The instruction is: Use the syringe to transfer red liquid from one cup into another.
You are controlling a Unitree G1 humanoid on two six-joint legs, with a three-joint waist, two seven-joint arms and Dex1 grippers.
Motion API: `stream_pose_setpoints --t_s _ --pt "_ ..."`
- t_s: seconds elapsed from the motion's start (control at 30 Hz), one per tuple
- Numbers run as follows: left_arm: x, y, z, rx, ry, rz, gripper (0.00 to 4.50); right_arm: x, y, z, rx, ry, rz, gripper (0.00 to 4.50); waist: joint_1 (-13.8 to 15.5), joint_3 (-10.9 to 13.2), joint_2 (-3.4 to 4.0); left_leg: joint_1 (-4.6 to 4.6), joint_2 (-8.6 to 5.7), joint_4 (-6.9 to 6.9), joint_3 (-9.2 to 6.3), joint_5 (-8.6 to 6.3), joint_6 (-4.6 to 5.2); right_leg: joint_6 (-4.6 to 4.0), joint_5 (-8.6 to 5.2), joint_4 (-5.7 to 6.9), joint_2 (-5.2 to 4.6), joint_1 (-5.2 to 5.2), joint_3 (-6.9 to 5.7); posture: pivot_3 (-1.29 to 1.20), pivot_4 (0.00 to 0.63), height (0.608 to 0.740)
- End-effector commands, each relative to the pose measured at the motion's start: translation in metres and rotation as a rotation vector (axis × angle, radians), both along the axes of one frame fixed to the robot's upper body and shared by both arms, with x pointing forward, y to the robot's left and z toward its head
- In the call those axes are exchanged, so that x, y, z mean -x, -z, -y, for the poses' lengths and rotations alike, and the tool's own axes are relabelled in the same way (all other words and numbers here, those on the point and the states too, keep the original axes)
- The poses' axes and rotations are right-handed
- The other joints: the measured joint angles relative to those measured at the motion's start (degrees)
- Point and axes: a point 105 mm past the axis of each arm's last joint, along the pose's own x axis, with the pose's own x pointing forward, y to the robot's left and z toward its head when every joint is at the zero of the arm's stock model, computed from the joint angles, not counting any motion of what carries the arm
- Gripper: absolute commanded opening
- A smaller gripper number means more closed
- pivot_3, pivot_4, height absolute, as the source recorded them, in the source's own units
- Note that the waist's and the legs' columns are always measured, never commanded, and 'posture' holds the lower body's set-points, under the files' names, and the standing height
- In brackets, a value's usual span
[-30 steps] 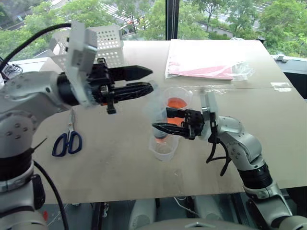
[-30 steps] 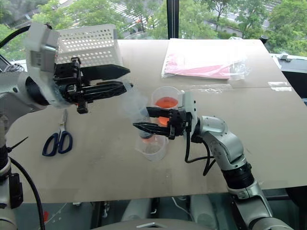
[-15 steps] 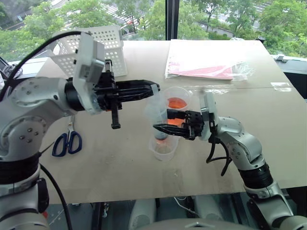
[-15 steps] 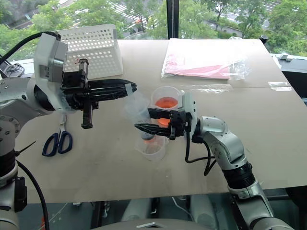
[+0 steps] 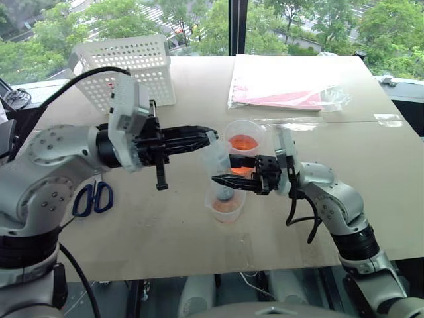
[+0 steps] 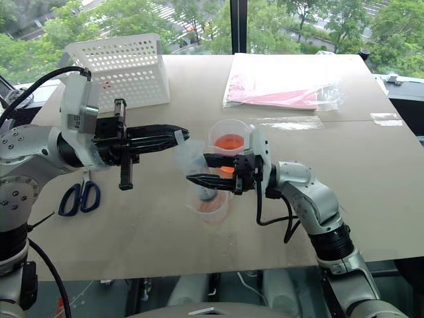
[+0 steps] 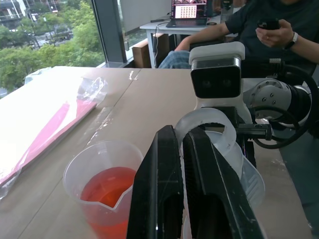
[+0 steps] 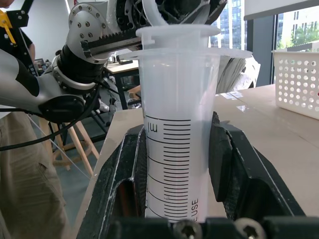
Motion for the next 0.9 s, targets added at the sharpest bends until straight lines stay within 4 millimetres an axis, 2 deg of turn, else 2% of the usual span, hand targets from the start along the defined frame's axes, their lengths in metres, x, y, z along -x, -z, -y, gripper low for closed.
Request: stream_pose_setpoints --t_s 0.03,0.23,0.43,0.6,0.63,0.7,0.77,0.8,0.9 --pt "0.017 0.02 0.014 -0.083 0.101 -0.049 0.0 0.011 -0.042 0.003 -0.128 -0.016 0.128 1.3 0.0 0.0 0.0 0.0 0.0 0.0 0.0 0.0 0.0 0.0 0.0 0.0 0.0 0.0 0.0 0.0 0.15 0.74" --pt "0.019 0.022 0.017 -0.073 0.098 -0.049 0.0 0.009 -0.042 0.003 -0.127 -0.012 0.125 1.3 0.02 0.0 0.0 0.0 0.0 0.0 -0.01 0.0 0.0 0.01 0.0 0.0 0.0 0.0 0.01 0.0 0.15 0.74" --pt "0.012 0.002 0.01 0.055 0.026 -0.082 0.0 0.007 -0.039 0.005 -0.119 -0.007 0.114 1.3 0.0 0.0 0.0 0.0 0.0 0.0 -0.06 0.0 0.0 0.01 0.0 0.0 0.0 0.0 0.0 0.0 0.15 0.74" --pt "0.018 -0.01 0.003 0.121 -0.01 -0.1 1.76 0.006 -0.035 0.009 -0.112 0.006 0.111 1.3 -0.04 0.0 0.0 0.01 0.01 0.0 -0.12 0.0 0.0 0.02 0.01 0.0 -0.01 0.0 0.02 0.0 0.15 0.74" --pt "0.018 -0.011 0.001 0.129 -0.027 -0.097 2.28 0.005 -0.034 0.009 -0.113 0.011 0.111 1.3 -0.05 0.0 0.0 0.01 0.01 0.0 -0.13 0.0 0.0 0.01 0.01 0.0 -0.01 0.0 0.02 0.0 0.15 0.74" --pt "0.012 -0.018 -0.005 0.198 -0.109 -0.099 3.03 0.002 -0.036 0.012 -0.129 0.043 0.106 1.3 -0.05 0.0 0.0 0.01 0.02 0.0 -0.17 0.0 0.0 0.01 0.01 0.0 -0.01 0.0 0.03 0.0 0.15 0.74" --pt "0.013 -0.021 -0.01 0.238 -0.151 -0.123 4.14 -0.001 -0.039 0.015 -0.144 0.07 0.092 1.3 -0.05 0.0 -0.01 0.03 0.04 0.0 -0.2 0.0 0.0 0.01 0.01 0.03 -0.01 0.0 0.02 0.0 0.15 0.74" --pt "0.015 -0.019 -0.013 0.252 -0.176 -0.14 4.33 -0.003 -0.042 0.017 -0.152 0.084 0.082 1.3 -0.06 0.0 0.0 0.03 0.04 0.0 -0.2 0.0 0.0 0.01 0.01 0.03 -0.01 0.0 0.02 0.0 0.15 0.74" --pt "0.023 -0.016 -0.021 0.315 -0.228 -0.182 4.33 -0.002 -0.053 0.02 -0.162 0.094 0.047 1.3 -0.22 0.0 0.0 0.05 0.08 -0.01 -0.14 0.0 0.0 0.01 0.01 0.04 -0.04 0.0 0.1 0.0 0.15 0.74"
